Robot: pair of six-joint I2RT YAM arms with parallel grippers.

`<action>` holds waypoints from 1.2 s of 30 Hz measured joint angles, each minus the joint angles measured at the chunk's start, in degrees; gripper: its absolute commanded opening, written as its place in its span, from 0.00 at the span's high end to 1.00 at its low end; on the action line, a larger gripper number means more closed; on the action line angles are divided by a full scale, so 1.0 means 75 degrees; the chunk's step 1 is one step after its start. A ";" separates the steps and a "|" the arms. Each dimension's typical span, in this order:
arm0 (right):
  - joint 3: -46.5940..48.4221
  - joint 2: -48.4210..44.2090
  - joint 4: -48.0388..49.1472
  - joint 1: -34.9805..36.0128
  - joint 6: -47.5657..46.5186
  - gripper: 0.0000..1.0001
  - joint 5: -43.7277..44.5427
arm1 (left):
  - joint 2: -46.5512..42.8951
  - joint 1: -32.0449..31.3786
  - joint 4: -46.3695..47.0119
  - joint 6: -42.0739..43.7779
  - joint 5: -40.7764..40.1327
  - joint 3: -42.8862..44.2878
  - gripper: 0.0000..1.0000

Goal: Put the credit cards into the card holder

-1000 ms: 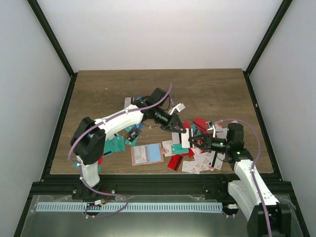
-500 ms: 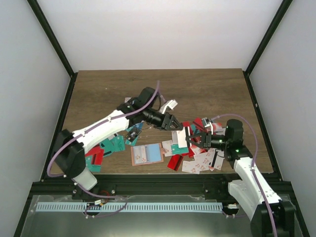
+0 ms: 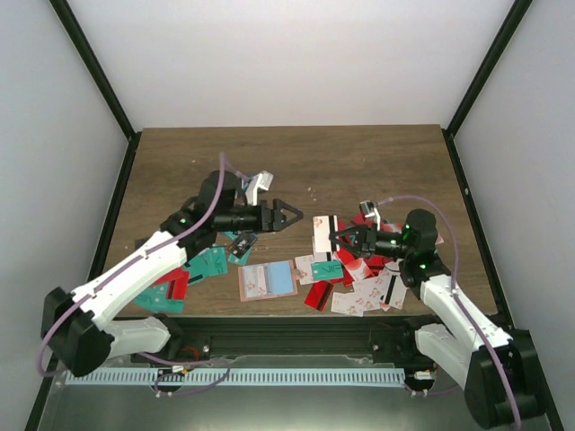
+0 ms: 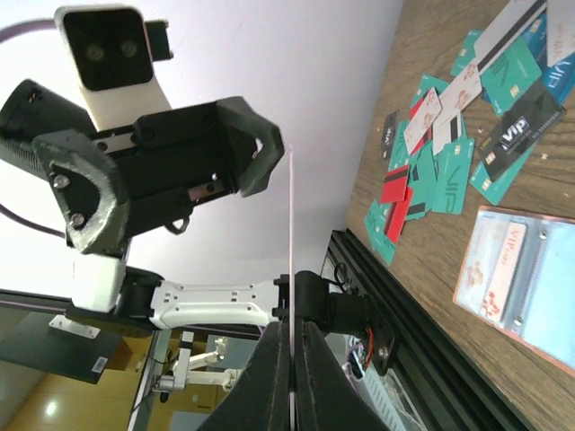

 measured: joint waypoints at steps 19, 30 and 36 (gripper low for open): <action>0.1454 0.1434 0.1399 0.1370 0.1032 0.99 0.1746 | -0.1311 0.0490 0.1950 -0.1309 0.0093 -0.0962 0.36; 0.1483 0.1644 0.1941 0.1818 0.1172 0.99 0.1740 | -0.0624 0.0490 0.2500 -0.1533 0.0740 -0.0979 0.62; 0.1612 0.1740 0.2084 0.1818 0.1174 0.99 0.1714 | -0.0539 0.0484 0.2736 -0.1655 0.1011 -0.1000 0.87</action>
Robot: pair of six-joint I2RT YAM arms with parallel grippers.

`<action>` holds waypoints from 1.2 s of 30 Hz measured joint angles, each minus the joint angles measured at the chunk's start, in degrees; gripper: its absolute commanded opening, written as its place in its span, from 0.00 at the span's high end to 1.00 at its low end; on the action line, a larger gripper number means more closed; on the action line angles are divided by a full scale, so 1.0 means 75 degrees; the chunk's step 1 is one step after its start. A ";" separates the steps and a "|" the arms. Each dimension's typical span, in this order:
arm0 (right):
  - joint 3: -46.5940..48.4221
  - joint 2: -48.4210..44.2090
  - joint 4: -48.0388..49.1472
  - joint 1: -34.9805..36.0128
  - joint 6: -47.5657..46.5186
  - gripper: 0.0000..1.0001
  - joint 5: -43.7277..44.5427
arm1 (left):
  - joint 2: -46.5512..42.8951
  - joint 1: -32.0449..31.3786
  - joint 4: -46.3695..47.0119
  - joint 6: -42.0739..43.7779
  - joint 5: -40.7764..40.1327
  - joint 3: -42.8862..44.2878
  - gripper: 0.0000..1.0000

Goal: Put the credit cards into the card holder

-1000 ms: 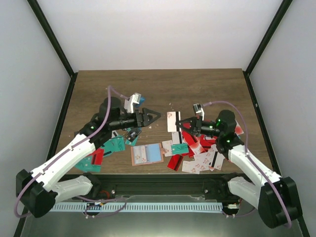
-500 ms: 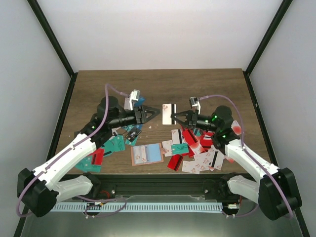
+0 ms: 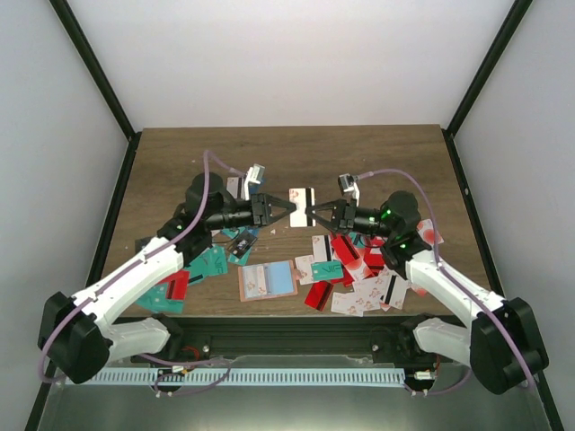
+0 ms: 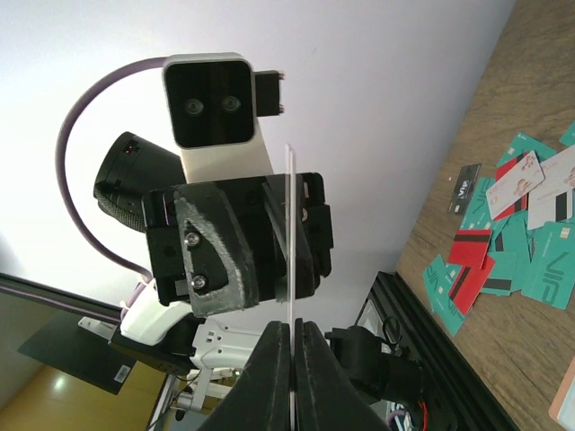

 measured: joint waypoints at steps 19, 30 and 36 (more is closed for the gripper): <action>0.0883 0.0393 -0.3107 0.0050 -0.2194 0.47 0.0321 | -0.0227 0.0554 -0.1533 0.0659 -0.0221 -0.0350 0.96; 0.0003 0.0801 -0.5222 0.0408 -0.3923 0.53 0.1000 | -0.0172 0.0807 -0.4377 0.2002 -0.0697 -0.1137 0.96; 0.0009 0.1320 -0.5528 0.1294 -0.4301 0.53 0.1521 | -0.0149 0.0807 -0.5021 0.2326 -0.0848 -0.1664 0.96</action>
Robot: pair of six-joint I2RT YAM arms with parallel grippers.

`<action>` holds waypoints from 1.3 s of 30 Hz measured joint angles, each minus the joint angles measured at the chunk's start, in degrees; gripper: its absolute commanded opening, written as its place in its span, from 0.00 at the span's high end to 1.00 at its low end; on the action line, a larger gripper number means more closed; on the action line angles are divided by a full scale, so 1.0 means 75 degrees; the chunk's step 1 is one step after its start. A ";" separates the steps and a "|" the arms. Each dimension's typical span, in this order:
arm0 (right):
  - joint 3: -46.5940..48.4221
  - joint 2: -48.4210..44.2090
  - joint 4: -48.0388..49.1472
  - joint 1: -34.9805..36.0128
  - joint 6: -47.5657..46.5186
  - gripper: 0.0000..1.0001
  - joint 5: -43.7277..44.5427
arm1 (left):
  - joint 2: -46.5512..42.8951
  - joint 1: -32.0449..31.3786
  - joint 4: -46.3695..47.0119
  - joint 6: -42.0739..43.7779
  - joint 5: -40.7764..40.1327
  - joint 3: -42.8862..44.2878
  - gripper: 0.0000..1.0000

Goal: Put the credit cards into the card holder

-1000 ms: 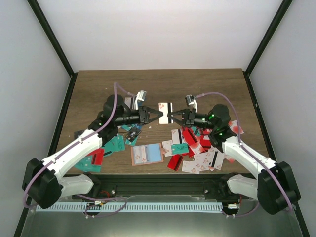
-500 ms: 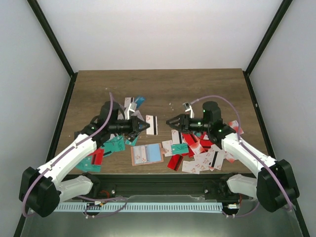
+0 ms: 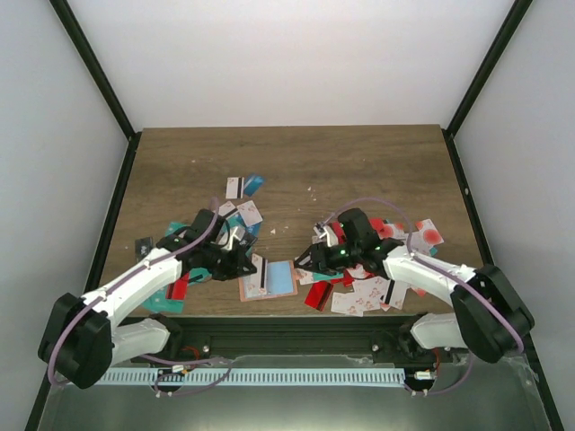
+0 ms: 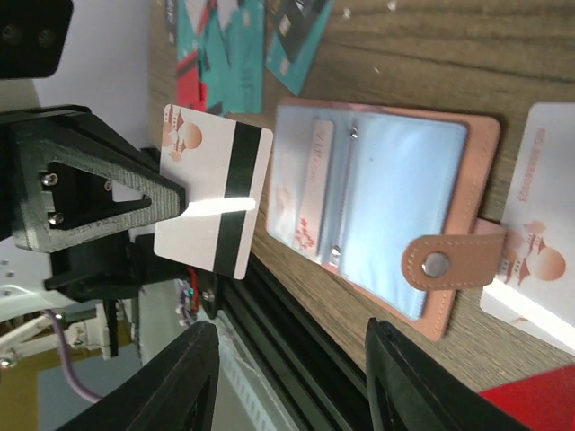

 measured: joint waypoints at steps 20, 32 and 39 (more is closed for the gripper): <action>0.0099 0.1355 -0.0119 0.0533 -0.0542 0.65 0.0548 | 0.0769 0.0000 0.0720 0.0052 0.0085 -0.0688 0.96; 0.0099 0.1696 -0.0105 0.0542 -0.0574 0.66 0.0560 | 0.1303 -0.0061 0.1358 0.0055 0.0216 -0.0883 0.96; 0.0012 0.1851 0.0055 0.0542 -0.0682 0.67 0.0525 | 0.1440 -0.0134 0.1789 0.0052 0.0326 -0.0944 0.96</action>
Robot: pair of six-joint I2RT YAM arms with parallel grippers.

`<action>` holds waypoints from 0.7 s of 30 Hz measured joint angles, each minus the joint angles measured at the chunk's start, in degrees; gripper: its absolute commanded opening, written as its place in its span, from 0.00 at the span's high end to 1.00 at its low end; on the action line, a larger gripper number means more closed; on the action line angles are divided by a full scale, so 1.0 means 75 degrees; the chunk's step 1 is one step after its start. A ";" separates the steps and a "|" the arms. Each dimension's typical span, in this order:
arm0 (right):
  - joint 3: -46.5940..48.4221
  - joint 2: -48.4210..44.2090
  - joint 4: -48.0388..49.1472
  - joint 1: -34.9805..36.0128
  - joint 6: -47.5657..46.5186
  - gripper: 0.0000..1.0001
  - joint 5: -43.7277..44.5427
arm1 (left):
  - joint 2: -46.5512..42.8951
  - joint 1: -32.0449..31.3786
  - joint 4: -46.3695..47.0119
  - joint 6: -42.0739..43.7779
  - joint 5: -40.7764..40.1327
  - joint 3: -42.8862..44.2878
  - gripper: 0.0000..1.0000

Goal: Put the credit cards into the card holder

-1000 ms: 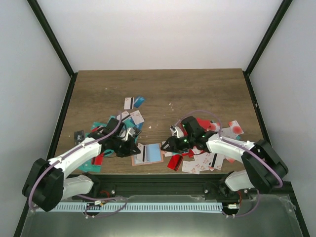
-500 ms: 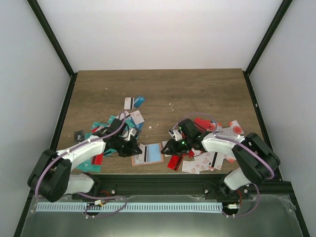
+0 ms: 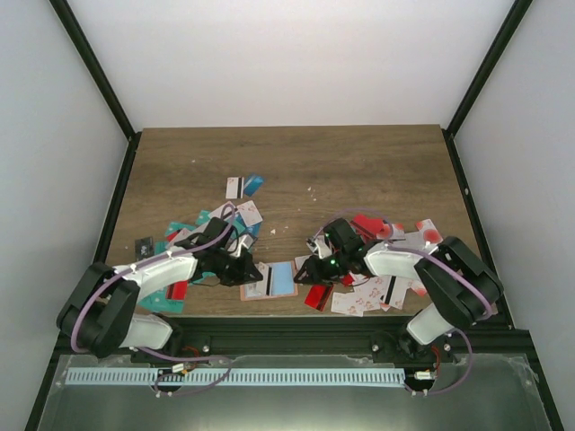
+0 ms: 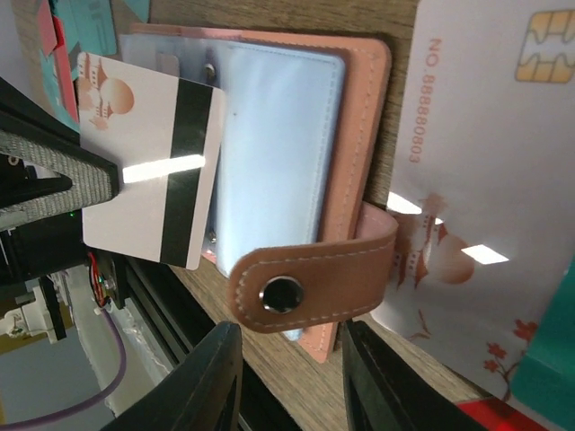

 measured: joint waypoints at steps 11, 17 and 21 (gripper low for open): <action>-0.0015 0.0402 0.0064 0.0000 -0.0067 0.67 -0.0073 | 0.0213 -0.0082 0.0589 0.0064 0.0070 -0.0163 0.96; -0.0015 0.0484 0.0146 0.0000 -0.0087 0.67 -0.0160 | 0.0262 -0.0085 0.0892 0.0221 0.0076 -0.0323 0.96; -0.0015 0.0527 0.0195 0.0000 -0.0087 0.69 -0.0233 | 0.0262 -0.0090 0.1032 0.0254 0.0055 -0.0393 0.96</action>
